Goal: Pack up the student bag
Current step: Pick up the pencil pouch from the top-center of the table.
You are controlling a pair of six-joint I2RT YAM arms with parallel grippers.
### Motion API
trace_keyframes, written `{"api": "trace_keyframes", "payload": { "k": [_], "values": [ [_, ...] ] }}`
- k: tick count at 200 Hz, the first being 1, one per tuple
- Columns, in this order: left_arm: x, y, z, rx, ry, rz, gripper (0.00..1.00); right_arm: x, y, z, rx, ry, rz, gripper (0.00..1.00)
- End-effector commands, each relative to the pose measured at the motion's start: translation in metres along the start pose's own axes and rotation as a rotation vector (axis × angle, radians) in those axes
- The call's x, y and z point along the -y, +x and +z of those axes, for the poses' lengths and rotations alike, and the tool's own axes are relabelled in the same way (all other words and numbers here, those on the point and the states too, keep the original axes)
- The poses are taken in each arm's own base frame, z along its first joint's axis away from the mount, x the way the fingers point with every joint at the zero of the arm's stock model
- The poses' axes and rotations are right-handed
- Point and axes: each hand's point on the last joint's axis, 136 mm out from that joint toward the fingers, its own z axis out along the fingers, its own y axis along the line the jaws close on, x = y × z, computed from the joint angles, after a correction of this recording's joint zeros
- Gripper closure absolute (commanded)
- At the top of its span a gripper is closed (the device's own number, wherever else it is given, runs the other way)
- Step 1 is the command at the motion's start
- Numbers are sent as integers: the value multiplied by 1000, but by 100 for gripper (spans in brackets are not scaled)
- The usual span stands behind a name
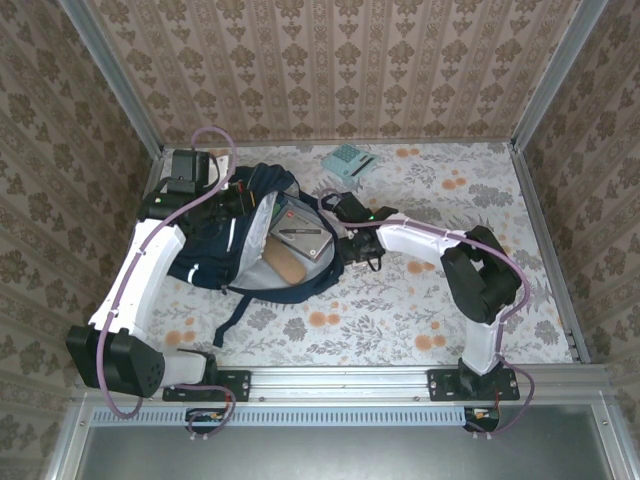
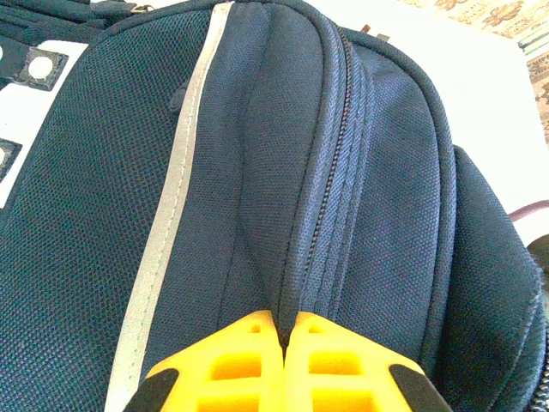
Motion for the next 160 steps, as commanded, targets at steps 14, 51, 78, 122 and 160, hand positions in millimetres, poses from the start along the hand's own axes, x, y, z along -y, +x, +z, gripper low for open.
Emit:
{"api": "trace_keyframes", "payload": {
  "k": [14, 51, 78, 122, 160],
  "values": [
    [20, -22, -30, 120, 70, 22, 100, 11, 13, 19, -58, 119, -78, 44],
    [19, -21, -32, 125, 64, 26, 100, 17, 32, 39, -118, 185, -139, 43],
    [18, -21, -33, 125, 60, 24, 100, 19, 47, 46, -154, 199, -167, 46],
    [18, -20, -32, 123, 65, 20, 100, 24, 71, 60, -216, 187, -167, 64],
    [18, -20, -32, 123, 63, 22, 100, 21, 72, 58, -210, 157, -142, 86]
  ]
}}
